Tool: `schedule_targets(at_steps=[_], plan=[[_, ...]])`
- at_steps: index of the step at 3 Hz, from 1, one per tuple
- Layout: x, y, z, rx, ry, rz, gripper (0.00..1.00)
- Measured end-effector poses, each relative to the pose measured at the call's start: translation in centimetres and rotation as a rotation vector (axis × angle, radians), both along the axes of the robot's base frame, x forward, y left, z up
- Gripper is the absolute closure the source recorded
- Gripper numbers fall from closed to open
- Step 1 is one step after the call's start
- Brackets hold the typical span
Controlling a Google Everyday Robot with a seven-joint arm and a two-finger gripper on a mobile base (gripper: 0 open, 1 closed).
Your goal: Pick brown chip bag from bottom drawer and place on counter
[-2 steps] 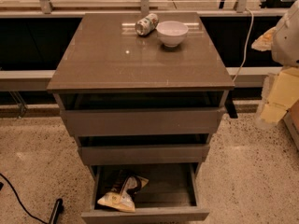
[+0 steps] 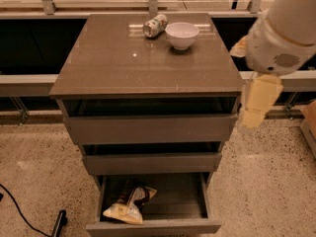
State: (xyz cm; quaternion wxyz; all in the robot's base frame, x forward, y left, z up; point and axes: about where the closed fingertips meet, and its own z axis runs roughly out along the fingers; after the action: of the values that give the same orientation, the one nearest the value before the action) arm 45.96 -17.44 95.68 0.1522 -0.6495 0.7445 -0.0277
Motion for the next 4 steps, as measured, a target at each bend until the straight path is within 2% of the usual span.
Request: schedule_targets(at_steps=[1,2,3,4], plan=[[2.5,8.0,-3.5,-0.022,0.003,0.23,0.0],[3.1,15.4,-6.9,-0.008,-0.033,0.502,0.0],[3.1,16.0,-6.8,-0.017,-0.057,0.562,0.0],[3.8,17.4,-10.2,-0.093,0.03,0.61,0.0]])
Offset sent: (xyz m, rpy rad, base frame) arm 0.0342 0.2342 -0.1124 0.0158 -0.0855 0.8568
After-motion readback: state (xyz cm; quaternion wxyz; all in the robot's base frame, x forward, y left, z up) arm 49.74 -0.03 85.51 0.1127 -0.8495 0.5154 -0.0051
